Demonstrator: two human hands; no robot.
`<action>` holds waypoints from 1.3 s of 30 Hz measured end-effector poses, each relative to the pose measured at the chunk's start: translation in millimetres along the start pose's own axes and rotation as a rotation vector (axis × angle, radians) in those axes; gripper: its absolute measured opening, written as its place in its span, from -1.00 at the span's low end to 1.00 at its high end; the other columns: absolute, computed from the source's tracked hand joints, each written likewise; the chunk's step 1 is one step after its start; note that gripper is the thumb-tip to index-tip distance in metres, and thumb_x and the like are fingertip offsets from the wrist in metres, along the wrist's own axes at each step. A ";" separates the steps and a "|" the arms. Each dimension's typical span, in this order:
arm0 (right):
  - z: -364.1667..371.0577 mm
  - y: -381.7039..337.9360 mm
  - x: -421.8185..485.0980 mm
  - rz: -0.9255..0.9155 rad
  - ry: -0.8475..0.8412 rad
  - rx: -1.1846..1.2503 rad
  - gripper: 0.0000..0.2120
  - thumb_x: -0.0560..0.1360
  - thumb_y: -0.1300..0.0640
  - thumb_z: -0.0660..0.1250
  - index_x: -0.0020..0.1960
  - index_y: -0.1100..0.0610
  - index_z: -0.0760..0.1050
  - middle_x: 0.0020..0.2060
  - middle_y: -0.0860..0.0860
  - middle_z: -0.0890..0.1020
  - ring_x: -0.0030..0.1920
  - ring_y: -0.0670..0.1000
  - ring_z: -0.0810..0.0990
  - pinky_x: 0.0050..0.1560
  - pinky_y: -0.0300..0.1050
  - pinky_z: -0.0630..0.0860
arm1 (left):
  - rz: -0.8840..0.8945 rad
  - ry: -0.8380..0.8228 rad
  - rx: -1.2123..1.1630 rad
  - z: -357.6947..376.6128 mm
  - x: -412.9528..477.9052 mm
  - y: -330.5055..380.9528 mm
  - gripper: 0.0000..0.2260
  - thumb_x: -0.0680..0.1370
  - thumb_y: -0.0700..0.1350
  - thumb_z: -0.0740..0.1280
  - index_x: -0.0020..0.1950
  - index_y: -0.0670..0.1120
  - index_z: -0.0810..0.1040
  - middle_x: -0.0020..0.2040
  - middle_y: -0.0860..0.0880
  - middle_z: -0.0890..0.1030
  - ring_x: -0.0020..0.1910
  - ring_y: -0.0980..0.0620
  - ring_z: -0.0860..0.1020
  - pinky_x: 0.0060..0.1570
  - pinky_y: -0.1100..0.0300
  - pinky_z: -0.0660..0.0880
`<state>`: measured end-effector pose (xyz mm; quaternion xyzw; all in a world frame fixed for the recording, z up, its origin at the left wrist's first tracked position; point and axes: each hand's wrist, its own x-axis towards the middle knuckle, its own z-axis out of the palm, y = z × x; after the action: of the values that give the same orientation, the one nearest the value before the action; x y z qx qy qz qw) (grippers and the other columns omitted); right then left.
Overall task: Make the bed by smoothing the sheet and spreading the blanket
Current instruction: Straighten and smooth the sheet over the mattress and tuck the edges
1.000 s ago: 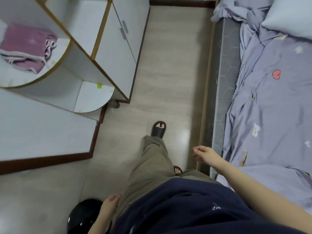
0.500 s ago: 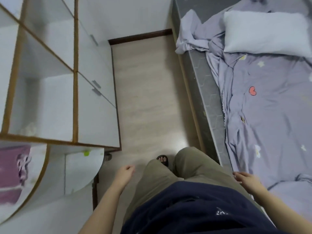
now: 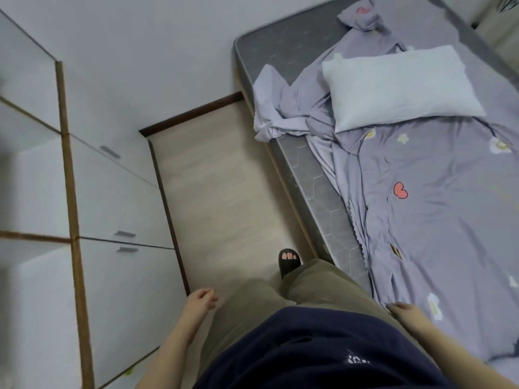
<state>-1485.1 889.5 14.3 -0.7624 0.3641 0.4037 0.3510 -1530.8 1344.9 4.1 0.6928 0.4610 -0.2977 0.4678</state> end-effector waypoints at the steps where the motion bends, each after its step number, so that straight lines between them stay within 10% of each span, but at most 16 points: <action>1: -1.0 -21.8 6.8 -0.003 -0.029 -0.053 -0.78 0.61 0.21 0.20 0.08 0.35 0.53 -0.13 0.17 0.58 -0.18 0.18 0.58 -0.23 -0.06 0.46 | -0.035 0.010 0.002 -5.0 2.1 2.8 -0.75 0.65 -0.13 0.20 0.23 -0.23 0.51 -0.08 -0.06 0.59 -0.15 0.03 0.54 -0.22 0.18 0.43; 6: 12.6 -132.0 36.0 -0.144 -0.098 -0.061 -0.81 0.61 0.21 0.18 0.11 0.27 0.51 -0.03 0.20 0.60 -0.14 0.09 0.55 -0.21 -0.18 0.41 | -0.202 0.042 -0.019 -24.7 7.2 17.2 -0.74 0.64 -0.17 0.19 0.24 -0.27 0.53 -0.01 -0.19 0.59 -0.08 -0.09 0.53 -0.16 0.12 0.43; 12: 39.0 -239.9 51.0 -0.243 -0.186 -0.052 -0.77 0.63 0.18 0.18 0.22 0.19 0.50 0.01 0.10 0.62 -0.19 -0.12 0.54 -0.27 -0.34 0.38 | -0.200 0.081 0.061 -56.0 30.0 65.9 -0.77 0.61 -0.27 0.23 0.15 -0.39 0.56 -0.22 -0.09 0.55 -0.32 0.05 0.42 -0.54 0.42 0.37; 22: 45.6 -353.0 87.2 -0.036 0.009 0.099 -0.73 0.63 0.15 0.15 0.27 0.21 0.47 0.07 0.19 0.61 -0.03 0.14 0.57 0.10 0.11 0.48 | -0.244 0.001 -0.051 -164.1 170.9 210.0 -0.74 0.63 -0.12 0.22 0.23 -0.23 0.53 0.06 -0.18 0.61 0.04 -0.14 0.55 0.12 0.00 0.41; 39: 54.0 -433.3 145.5 0.190 0.014 0.251 -0.82 0.56 0.27 0.29 0.10 0.30 0.59 0.08 0.23 0.63 0.02 0.14 0.56 0.20 0.06 0.46 | 0.254 -0.231 0.395 -130.8 287.9 543.6 -0.77 0.64 -0.17 0.19 0.24 -0.19 0.54 0.10 -0.15 0.63 -0.03 0.00 0.56 -0.14 0.27 0.42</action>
<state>-1081.7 1106.4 -31.0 -0.6774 0.4847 0.3811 0.4012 -920.1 1494.7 14.6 0.7843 0.2467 -0.3980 0.4069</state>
